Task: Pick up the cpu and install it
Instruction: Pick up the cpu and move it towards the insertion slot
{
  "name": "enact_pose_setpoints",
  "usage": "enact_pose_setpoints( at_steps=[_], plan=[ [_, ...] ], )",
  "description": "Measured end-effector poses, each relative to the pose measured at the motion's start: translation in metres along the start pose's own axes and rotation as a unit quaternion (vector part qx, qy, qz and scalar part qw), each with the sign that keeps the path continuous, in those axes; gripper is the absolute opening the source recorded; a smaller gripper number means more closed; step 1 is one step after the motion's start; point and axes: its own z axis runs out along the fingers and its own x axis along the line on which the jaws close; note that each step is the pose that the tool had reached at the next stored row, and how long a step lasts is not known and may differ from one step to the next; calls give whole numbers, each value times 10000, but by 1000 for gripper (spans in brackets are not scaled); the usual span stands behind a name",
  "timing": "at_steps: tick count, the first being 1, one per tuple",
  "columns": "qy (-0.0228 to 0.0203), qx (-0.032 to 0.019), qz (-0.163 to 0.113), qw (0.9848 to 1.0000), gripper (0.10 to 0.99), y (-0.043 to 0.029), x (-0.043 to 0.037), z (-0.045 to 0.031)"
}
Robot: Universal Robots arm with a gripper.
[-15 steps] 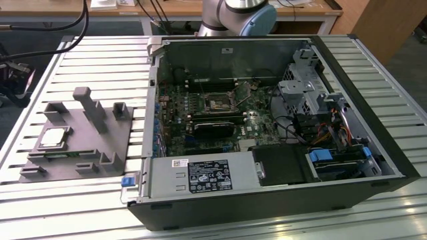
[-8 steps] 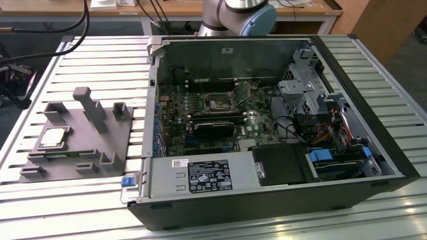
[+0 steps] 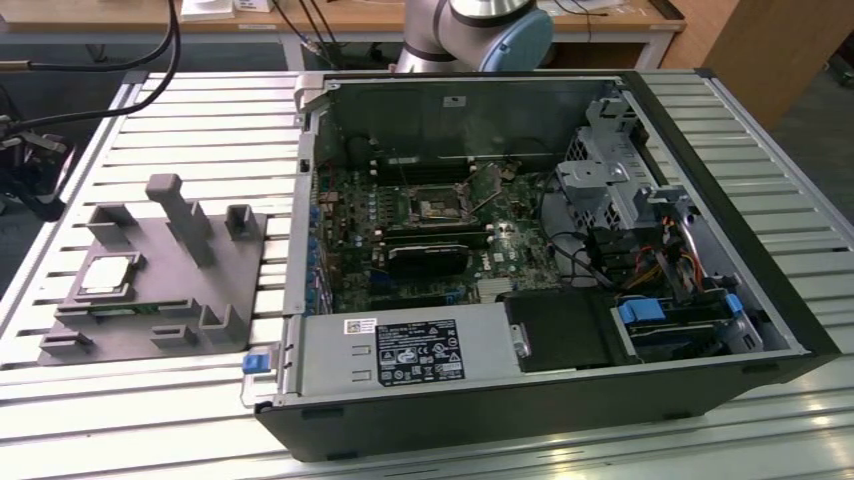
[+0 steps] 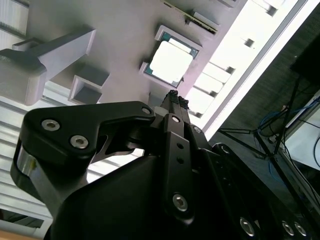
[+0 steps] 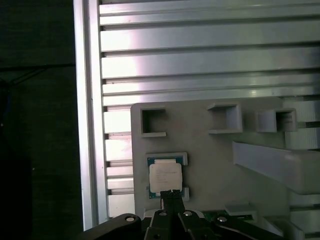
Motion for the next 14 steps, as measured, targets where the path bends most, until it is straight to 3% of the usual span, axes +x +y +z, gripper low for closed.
enact_pose_setpoints(
  at_steps=[14],
  plan=[
    [-1, 0, 0, 10000, 106, -3, 1, 76]
  ],
)
